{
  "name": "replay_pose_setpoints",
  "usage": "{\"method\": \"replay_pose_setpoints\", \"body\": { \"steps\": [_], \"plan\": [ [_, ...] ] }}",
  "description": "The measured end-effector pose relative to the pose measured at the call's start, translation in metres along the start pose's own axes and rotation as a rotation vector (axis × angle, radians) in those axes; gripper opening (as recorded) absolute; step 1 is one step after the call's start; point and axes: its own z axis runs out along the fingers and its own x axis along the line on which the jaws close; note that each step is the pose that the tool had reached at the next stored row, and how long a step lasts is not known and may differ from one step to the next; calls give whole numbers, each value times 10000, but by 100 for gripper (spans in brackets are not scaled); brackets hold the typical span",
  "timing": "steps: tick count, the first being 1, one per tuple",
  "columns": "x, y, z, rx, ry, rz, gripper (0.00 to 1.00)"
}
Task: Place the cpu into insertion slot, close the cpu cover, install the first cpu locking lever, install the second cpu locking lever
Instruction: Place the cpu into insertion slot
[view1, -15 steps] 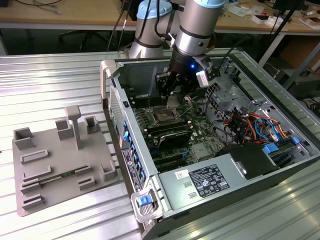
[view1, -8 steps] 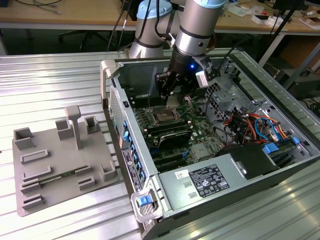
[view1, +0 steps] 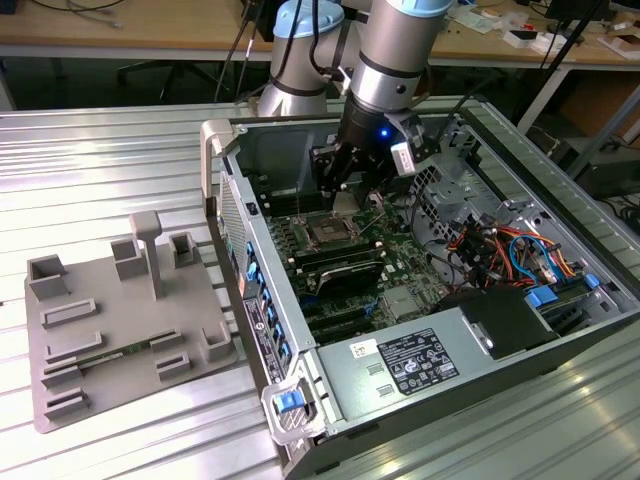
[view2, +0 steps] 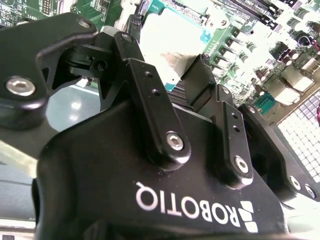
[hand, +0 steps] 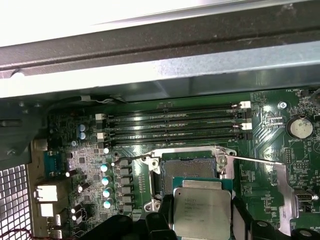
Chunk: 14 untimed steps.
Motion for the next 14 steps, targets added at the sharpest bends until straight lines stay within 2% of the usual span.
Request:
{"method": "replay_pose_setpoints", "body": {
  "steps": [14],
  "plan": [
    [0, 0, 5, 0, 7, 150, 55]
  ]
}}
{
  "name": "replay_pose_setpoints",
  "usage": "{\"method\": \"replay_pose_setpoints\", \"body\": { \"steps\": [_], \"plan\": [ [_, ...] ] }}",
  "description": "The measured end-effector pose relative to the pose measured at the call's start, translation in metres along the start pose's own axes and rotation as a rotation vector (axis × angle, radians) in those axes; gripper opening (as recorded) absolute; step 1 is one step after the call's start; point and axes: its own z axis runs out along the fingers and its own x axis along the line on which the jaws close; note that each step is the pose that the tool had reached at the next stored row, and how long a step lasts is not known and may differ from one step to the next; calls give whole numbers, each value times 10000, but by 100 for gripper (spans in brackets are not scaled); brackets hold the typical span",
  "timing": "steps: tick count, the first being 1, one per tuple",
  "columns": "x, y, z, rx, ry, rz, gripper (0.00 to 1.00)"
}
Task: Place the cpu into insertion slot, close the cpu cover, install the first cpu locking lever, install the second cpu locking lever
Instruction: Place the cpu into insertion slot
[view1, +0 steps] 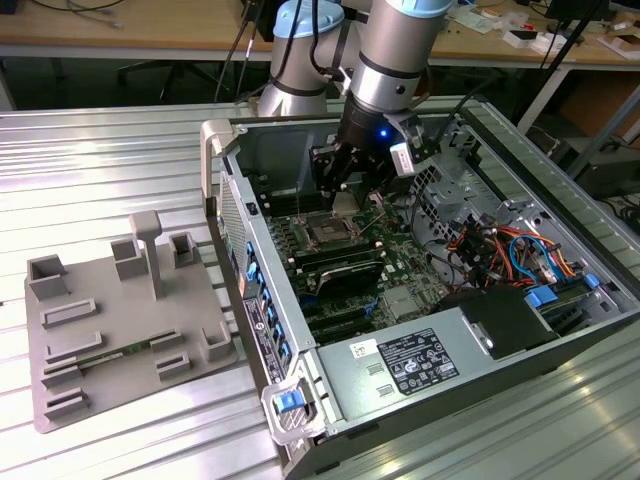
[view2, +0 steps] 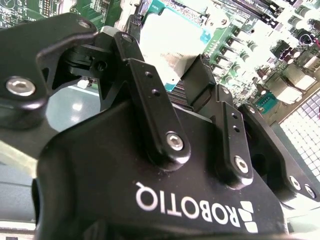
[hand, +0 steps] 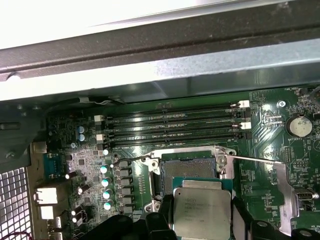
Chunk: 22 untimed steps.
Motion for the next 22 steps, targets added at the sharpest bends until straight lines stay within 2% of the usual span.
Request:
{"method": "replay_pose_setpoints", "body": {
  "steps": [22],
  "plan": [
    [0, 1, 10, -1, 11, 250, 55]
  ]
}}
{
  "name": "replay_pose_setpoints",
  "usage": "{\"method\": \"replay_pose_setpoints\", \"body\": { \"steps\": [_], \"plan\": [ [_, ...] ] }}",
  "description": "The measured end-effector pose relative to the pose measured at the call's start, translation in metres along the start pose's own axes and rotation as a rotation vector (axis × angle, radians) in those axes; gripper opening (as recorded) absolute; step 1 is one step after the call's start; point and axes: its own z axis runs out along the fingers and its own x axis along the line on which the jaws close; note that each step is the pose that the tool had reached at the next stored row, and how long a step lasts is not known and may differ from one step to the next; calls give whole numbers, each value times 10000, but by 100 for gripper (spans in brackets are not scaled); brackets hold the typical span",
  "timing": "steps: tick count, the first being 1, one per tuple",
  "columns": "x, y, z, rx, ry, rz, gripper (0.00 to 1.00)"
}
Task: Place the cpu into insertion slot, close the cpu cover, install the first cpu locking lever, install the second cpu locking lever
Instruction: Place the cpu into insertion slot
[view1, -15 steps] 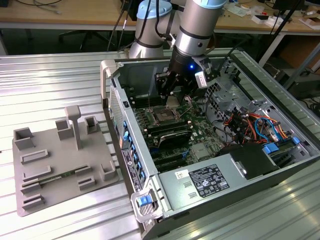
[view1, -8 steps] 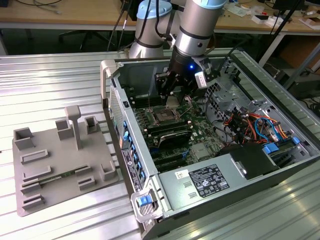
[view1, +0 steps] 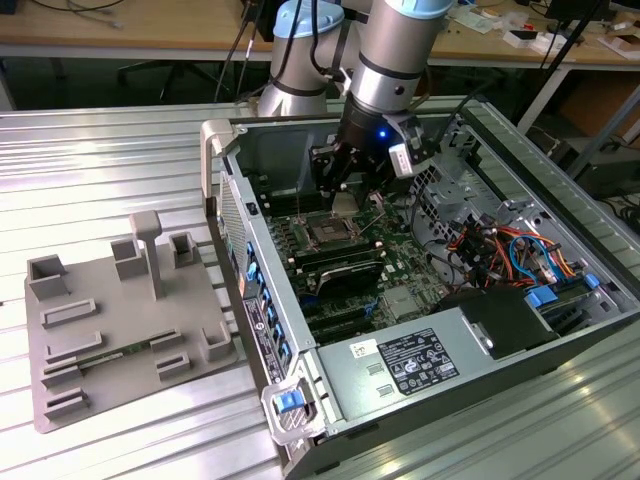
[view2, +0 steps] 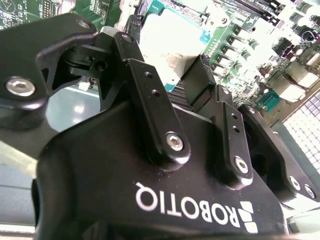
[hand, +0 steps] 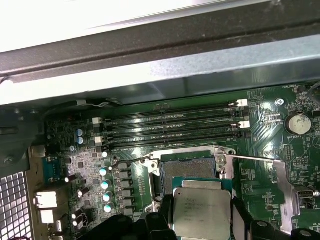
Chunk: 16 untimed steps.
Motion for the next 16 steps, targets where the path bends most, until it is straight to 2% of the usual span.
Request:
{"method": "replay_pose_setpoints", "body": {
  "steps": [16],
  "plan": [
    [0, 0, 8, 3, 9, 203, 55]
  ]
}}
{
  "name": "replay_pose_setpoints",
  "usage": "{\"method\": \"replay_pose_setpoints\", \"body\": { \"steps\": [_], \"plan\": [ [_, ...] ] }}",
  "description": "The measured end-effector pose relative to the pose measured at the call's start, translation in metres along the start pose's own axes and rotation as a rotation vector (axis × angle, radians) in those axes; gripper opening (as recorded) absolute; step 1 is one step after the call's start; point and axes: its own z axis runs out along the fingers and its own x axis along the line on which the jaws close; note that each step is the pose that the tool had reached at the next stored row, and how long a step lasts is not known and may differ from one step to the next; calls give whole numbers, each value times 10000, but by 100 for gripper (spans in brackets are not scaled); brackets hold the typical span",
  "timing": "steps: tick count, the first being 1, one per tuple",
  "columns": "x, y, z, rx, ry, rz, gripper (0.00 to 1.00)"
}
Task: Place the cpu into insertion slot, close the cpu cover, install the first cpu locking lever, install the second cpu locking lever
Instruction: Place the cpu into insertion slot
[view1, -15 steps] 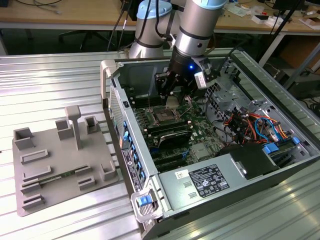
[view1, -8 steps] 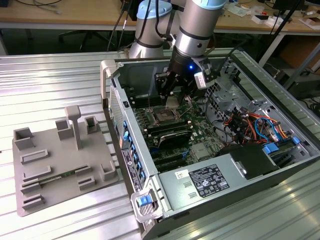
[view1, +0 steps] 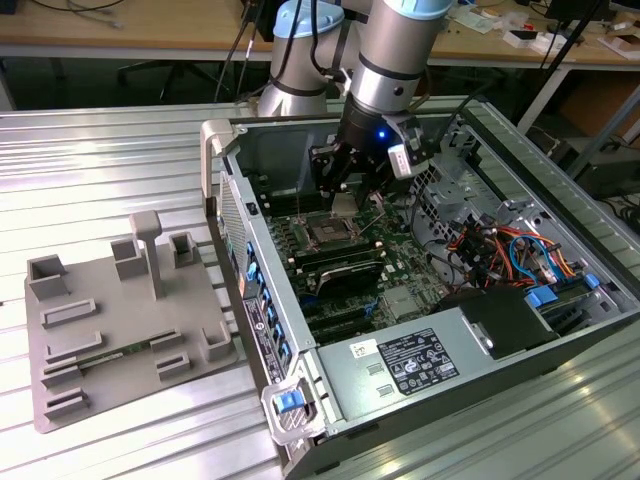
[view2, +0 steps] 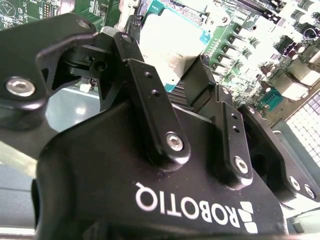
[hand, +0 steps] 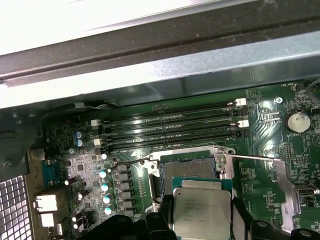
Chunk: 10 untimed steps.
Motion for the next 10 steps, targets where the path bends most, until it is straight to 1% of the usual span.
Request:
{"method": "replay_pose_setpoints", "body": {
  "steps": [6, 8, 10],
  "plan": [
    [0, 0, 4, 1, 4, 88, 55],
    [0, 0, 5, 3, 6, 150, 55],
    [0, 0, 6, 7, 12, 290, 55]
  ]
}}
